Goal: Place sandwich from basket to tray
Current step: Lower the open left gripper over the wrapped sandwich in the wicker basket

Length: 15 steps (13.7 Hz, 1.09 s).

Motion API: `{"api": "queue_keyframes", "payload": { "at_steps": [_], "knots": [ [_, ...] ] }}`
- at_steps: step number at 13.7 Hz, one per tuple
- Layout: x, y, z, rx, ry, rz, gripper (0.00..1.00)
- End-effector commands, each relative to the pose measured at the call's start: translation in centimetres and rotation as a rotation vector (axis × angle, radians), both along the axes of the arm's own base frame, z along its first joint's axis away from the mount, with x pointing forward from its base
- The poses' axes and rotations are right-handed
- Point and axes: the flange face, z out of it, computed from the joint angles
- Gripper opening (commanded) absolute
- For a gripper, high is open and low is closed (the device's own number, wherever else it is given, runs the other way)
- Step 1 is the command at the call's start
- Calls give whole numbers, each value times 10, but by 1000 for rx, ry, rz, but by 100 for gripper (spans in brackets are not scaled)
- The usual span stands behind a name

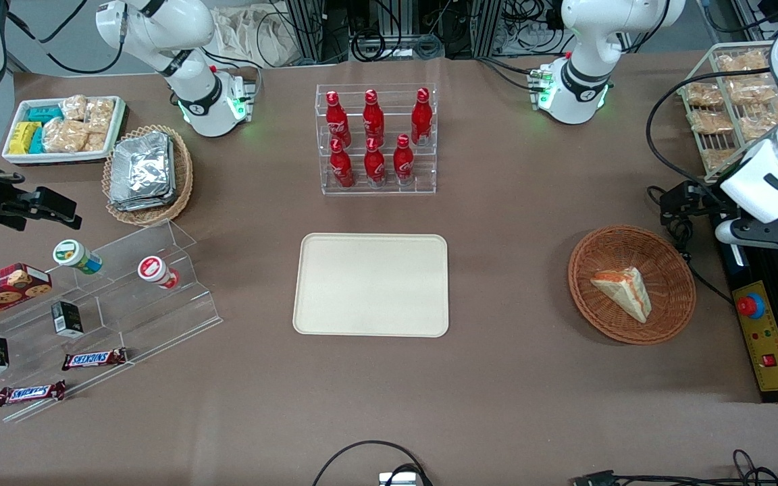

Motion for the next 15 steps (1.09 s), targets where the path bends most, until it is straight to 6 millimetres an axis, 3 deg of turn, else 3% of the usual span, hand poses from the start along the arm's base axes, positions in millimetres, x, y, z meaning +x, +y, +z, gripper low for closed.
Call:
{"api": "queue_keyframes", "payload": {
  "at_steps": [1,2,3,6,9,14,15],
  "knots": [
    [11,-2,2,-1,30,3,100],
    [18,-2,-8,-4,45,7,100],
    [23,-3,-5,-1,36,7,100],
    [29,6,-45,9,99,145,100],
    [27,9,-90,16,57,371,100],
    [16,12,-186,-5,-59,595,100],
    [12,21,-209,-7,-63,635,100]
  ]
}}
